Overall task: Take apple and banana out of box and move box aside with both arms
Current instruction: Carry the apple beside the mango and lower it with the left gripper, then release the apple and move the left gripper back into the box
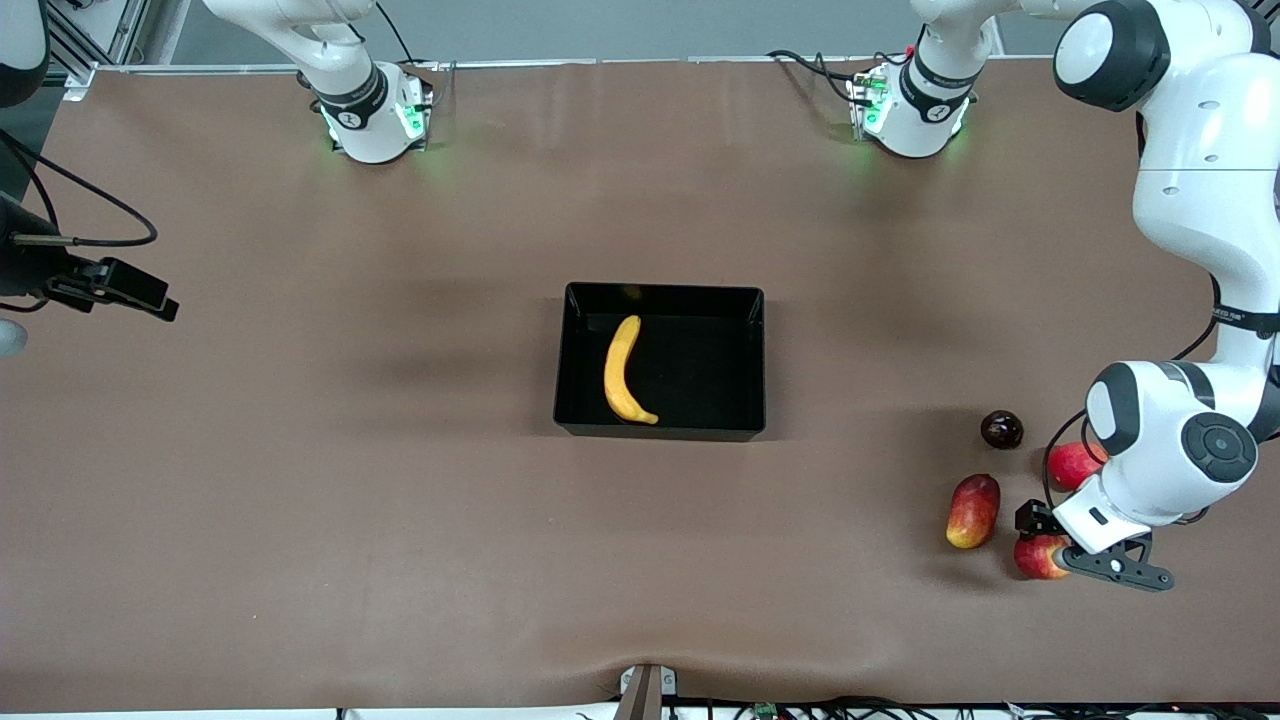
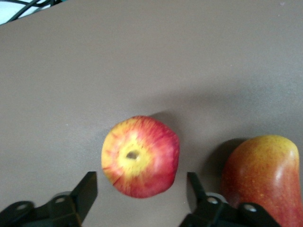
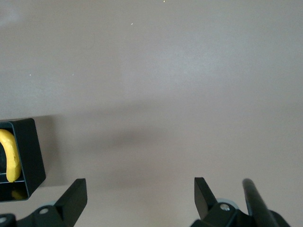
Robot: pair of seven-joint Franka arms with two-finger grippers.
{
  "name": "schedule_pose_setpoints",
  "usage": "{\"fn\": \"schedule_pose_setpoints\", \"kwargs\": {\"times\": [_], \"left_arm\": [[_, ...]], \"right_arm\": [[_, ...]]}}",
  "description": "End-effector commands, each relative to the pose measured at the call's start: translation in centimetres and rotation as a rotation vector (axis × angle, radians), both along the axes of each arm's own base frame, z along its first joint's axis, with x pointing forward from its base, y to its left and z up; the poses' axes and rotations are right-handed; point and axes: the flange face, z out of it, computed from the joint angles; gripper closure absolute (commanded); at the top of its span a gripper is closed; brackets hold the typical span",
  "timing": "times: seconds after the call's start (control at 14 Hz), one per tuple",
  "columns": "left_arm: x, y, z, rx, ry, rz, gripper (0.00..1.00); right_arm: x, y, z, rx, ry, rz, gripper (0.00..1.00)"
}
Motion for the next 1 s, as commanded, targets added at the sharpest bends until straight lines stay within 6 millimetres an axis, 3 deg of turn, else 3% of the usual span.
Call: {"fn": "schedule_pose_setpoints", "kwargs": {"times": [0.0, 0.21, 0.5, 0.64, 0.93], "left_arm": [[0.2, -0.8, 3.1, -0.017, 0.011, 0.013, 0.00], [-0.5, -2.6, 9.0, -0.035, 0.047, 0.080, 0.00], [-3.5, -8.9, 14.7, -0.042, 0.149, 0.162, 0.00], [-5.2, -12.2, 15.8, -0.061, 0.196, 0.257, 0.00], [-10.0, -22.8, 16.6, -0.102, 0.237, 0.329, 0.00]], "right_arm": [[-0.2, 0.2, 0.3, 0.006, -0.001, -0.013, 0.00], [-0.2, 0.1, 0.3, 0.006, -0.001, -0.014, 0.00], [-0.2, 0.1, 0.2, 0.006, 0.001, -0.014, 0.00], [-0.2, 0.1, 0.3, 0.006, -0.001, -0.014, 0.00], [-0.2, 0.0, 0.3, 0.006, -0.001, -0.016, 0.00]]}}
